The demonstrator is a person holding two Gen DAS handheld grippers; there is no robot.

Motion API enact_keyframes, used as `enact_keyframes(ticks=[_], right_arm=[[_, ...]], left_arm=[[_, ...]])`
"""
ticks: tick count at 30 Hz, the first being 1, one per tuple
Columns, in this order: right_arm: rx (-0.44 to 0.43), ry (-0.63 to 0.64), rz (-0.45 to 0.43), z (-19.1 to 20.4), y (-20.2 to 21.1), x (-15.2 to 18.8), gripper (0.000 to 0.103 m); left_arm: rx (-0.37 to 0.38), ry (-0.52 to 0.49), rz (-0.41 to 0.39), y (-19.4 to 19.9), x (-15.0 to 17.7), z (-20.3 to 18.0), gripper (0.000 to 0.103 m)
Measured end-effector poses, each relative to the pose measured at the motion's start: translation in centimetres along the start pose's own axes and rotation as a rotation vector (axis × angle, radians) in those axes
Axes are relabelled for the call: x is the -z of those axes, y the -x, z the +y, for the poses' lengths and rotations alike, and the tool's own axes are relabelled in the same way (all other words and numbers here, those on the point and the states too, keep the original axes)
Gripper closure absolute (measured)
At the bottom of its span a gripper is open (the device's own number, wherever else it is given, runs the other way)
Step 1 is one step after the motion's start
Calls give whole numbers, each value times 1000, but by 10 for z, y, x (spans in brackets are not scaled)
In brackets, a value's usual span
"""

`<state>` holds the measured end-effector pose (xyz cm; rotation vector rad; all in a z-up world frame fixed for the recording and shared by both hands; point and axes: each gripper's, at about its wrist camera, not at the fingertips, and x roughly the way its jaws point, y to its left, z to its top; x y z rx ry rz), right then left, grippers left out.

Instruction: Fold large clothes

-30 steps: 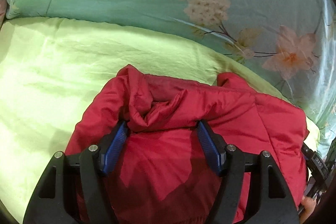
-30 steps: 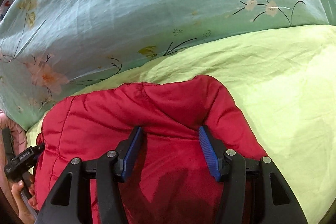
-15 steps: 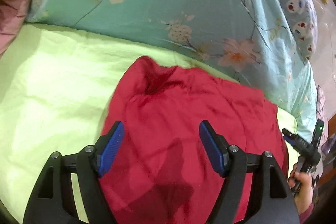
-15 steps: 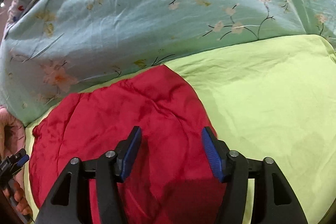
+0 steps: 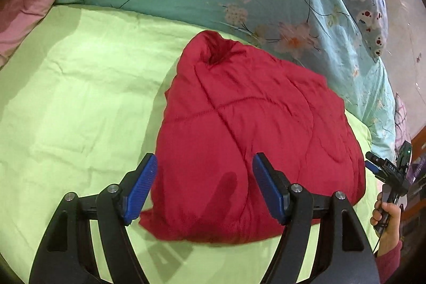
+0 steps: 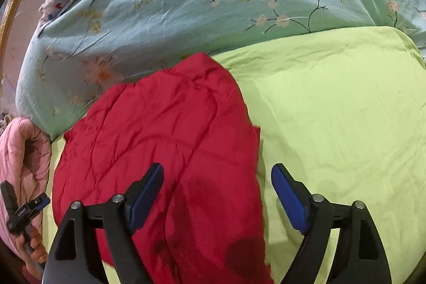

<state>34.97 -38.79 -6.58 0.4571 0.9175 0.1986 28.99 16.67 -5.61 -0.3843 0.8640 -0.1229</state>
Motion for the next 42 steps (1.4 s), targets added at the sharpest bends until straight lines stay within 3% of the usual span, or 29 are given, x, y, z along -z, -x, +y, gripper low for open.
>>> enact_keyframes(ticks=[8, 16, 26, 29, 35, 38, 39, 42], right_arm=[[-20, -47, 25, -18, 15, 25, 18], [-67, -82, 73, -29, -1, 34, 14], [-253, -147, 204, -26, -48, 27, 11], [-296, -163, 234, -23, -61, 28, 6], [-348, -185, 247, -19, -74, 28, 5], [-349, -178, 247, -14, -77, 28, 8], [-339, -162, 244, -10, -77, 28, 10], [-362, -146, 230, -5, -73, 28, 29]], left_arm=[[52, 41, 30, -2, 20, 11, 24], [86, 98, 54, -19, 25, 20, 20], [244, 231, 121, -61, 19, 35, 11], [250, 266, 137, -71, 19, 35, 0], [280, 245, 145, -83, 14, 23, 0], [276, 216, 118, -81, 13, 17, 8], [279, 208, 110, -80, 12, 16, 16], [293, 186, 85, -72, 11, 12, 36]])
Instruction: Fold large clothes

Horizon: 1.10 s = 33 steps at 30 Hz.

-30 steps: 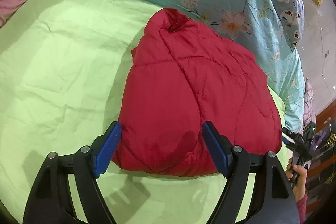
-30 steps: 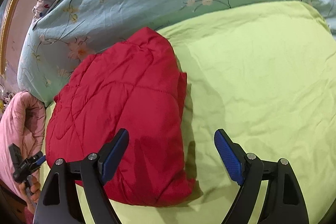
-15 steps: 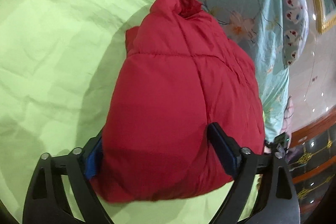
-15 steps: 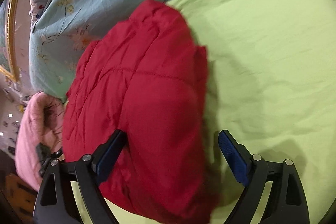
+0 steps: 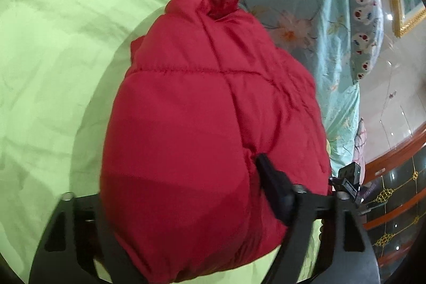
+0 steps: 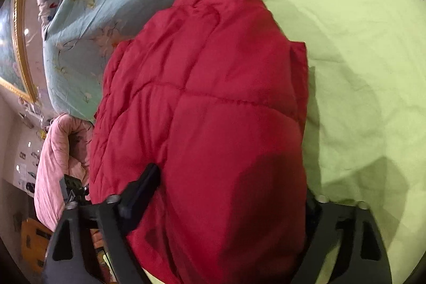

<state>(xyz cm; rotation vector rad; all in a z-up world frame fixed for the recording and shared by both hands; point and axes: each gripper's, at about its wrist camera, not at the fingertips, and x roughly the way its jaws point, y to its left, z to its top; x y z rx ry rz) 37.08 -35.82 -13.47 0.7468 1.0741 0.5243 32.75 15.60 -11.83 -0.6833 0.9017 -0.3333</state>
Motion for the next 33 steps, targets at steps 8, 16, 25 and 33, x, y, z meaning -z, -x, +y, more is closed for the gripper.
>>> enact_keyframes(ticks=[8, 16, 25, 33], right_arm=[[-33, 25, -34, 22, 20, 7, 63], [-70, 86, -39, 57, 55, 43, 67], [-84, 113, 1, 77, 83, 134, 68], [-80, 93, -9, 80, 100, 186, 67]], left_arm=[[16, -61, -58, 30, 5, -25, 60], [40, -92, -102, 90, 38, -39, 63], [24, -69, -89, 157, 125, -24, 63], [21, -81, -97, 182, 165, -29, 63]])
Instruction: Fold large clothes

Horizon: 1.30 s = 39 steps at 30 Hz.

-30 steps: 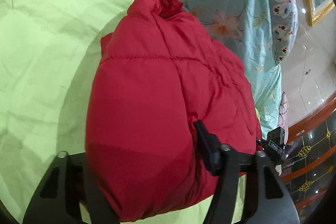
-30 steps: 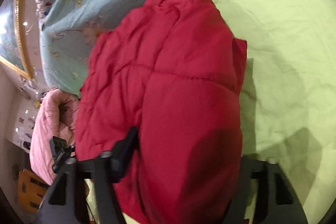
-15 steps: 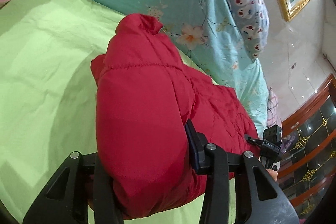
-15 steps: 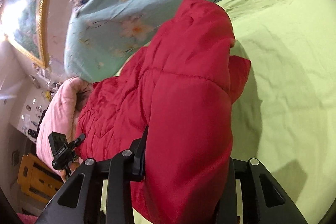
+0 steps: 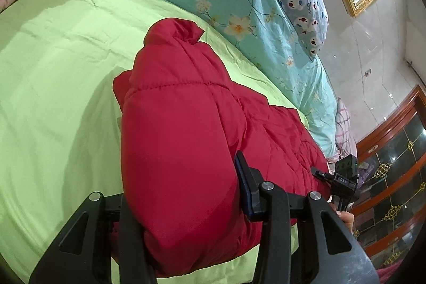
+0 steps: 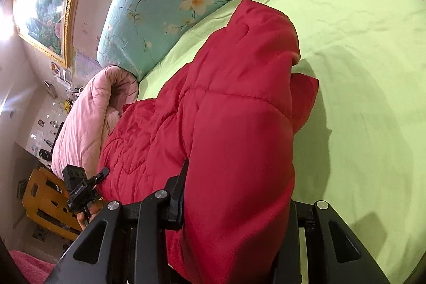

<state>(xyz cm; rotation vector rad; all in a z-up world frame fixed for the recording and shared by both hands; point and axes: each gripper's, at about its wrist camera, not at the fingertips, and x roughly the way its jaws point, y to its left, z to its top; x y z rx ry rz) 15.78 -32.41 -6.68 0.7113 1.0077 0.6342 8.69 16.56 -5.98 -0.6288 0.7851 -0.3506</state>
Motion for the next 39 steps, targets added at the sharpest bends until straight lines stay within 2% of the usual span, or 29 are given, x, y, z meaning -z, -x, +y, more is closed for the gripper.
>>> enact_keyframes(ticks=[4, 8, 12, 14, 18, 22, 27, 33, 36, 39], right_arm=[[4, -14, -4, 0, 3, 9, 67], [29, -27, 5, -6, -4, 12, 64], [36, -76, 9, -20, -10, 14, 55], [39, -94, 6, -26, -9, 18, 44], [46, -113, 2, -31, -8, 22, 38], [68, -105, -1, -30, -6, 25, 35], [101, -95, -15, -26, 2, 27, 32], [135, -104, -59, -27, 20, 33, 30], [190, -81, -99, -21, 34, 36, 30], [261, -34, -155, -5, 49, 40, 30]], left_arm=[[-7, 15, 15, 1, 7, 4, 64], [-58, 27, 42, -8, 13, 14, 61], [-101, 61, 58, -15, 18, 24, 50], [-116, 68, 58, -16, 19, 24, 44], [-182, 92, 75, -18, 23, 29, 21], [-199, 110, 67, -15, 26, 31, 20], [-259, 84, 44, -2, 30, 29, 20], [-377, 65, -57, 30, 32, 27, 20], [-349, 70, -105, 47, 32, 25, 20], [-322, 27, -124, 54, 33, 11, 20]])
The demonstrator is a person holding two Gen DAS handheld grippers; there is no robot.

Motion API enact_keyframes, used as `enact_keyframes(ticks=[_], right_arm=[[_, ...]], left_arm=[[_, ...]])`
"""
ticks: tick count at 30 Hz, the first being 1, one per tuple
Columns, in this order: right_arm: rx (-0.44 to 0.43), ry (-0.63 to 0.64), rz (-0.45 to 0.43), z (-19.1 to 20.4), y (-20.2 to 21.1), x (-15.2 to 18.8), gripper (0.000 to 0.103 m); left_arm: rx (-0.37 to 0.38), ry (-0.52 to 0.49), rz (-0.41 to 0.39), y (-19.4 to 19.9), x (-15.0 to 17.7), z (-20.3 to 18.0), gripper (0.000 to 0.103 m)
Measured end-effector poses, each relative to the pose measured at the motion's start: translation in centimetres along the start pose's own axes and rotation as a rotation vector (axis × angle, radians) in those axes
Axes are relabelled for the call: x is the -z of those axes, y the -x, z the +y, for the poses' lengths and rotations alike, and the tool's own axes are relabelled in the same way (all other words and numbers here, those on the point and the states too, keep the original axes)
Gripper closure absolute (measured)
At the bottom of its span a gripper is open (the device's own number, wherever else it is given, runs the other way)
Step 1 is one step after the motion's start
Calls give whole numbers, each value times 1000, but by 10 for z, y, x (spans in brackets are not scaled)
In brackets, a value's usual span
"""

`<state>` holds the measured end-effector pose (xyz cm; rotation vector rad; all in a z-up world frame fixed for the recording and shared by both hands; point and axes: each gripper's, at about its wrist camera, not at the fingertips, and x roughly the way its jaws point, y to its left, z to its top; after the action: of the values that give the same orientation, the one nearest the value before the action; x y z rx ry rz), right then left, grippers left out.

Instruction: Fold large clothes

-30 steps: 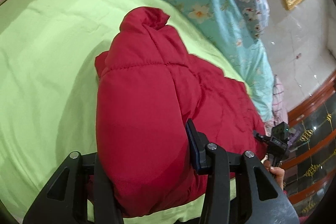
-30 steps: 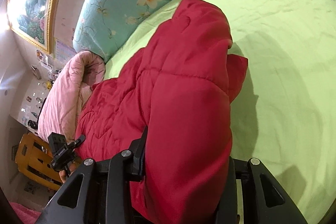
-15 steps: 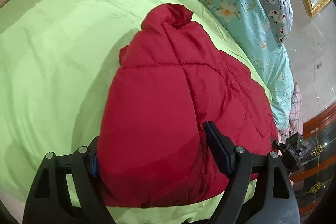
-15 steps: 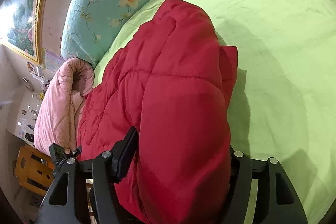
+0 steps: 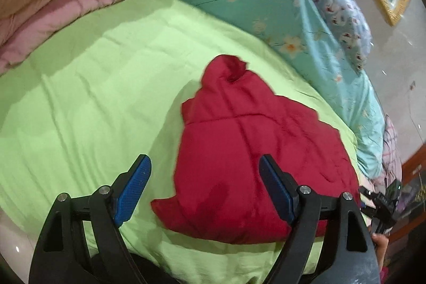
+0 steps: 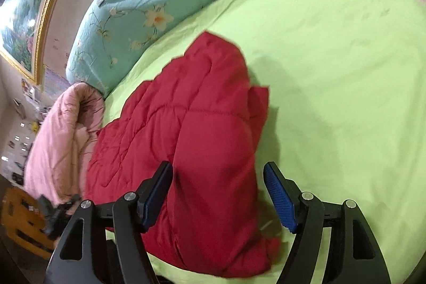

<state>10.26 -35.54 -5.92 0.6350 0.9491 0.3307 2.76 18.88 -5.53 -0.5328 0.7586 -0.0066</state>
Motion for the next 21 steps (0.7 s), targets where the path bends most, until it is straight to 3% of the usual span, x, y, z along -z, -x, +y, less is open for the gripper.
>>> enact_keyframes(ticks=[4, 7, 8, 13, 18, 21], right_arm=[[40, 84, -69, 24, 19, 4, 30], [29, 166, -77, 51, 22, 9, 37], [17, 197, -70, 61, 20, 11, 43], [-24, 341, -4, 110, -7, 12, 51], [-7, 467, 70, 141, -44, 5, 51], [16, 533, 110, 152, -61, 3, 50]], left_arm=[[38, -62, 3, 1, 3, -26, 20], [87, -86, 13, -5, 11, -45, 20], [98, -93, 17, -6, 13, -50, 20], [125, -152, 42, -17, 26, -78, 20], [122, -216, 79, -40, 30, -94, 20], [83, -258, 94, -57, 32, -101, 20]])
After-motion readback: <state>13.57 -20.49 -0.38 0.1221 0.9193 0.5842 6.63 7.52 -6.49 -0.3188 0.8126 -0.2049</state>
